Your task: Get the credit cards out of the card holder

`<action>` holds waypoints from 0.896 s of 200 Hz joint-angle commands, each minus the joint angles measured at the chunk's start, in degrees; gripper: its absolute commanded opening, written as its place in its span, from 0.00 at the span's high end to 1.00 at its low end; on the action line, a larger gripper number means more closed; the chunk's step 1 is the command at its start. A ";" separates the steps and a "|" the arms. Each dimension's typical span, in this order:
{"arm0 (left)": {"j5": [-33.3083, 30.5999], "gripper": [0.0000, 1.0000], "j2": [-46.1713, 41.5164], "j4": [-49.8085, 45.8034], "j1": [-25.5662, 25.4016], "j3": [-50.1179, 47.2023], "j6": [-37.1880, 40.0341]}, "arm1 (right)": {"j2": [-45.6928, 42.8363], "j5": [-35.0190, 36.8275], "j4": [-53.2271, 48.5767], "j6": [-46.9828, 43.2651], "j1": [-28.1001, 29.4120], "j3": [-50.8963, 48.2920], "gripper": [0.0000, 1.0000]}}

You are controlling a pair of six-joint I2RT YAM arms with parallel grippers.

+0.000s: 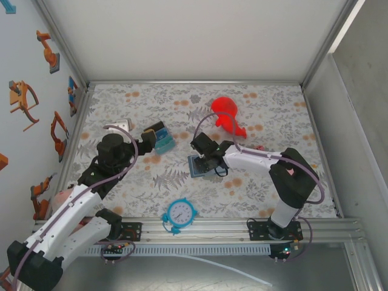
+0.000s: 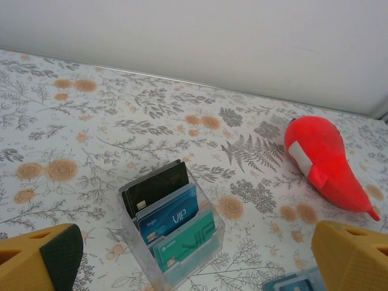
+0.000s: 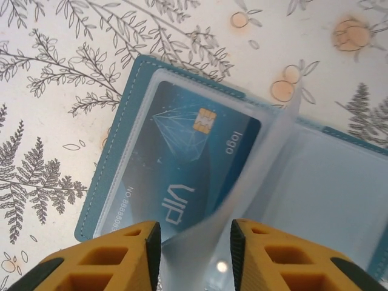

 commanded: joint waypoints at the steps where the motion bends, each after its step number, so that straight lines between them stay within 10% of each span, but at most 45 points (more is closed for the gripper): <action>1: -1.01 0.03 0.89 2.85 -1.25 1.60 2.40 | -1.66 3.86 -0.37 1.44 -0.59 -1.55 0.64; 179: -18.07 0.03 31.36 12.00 -25.15 4.46 14.26 | -13.47 4.36 0.20 11.10 -9.25 -9.68 0.77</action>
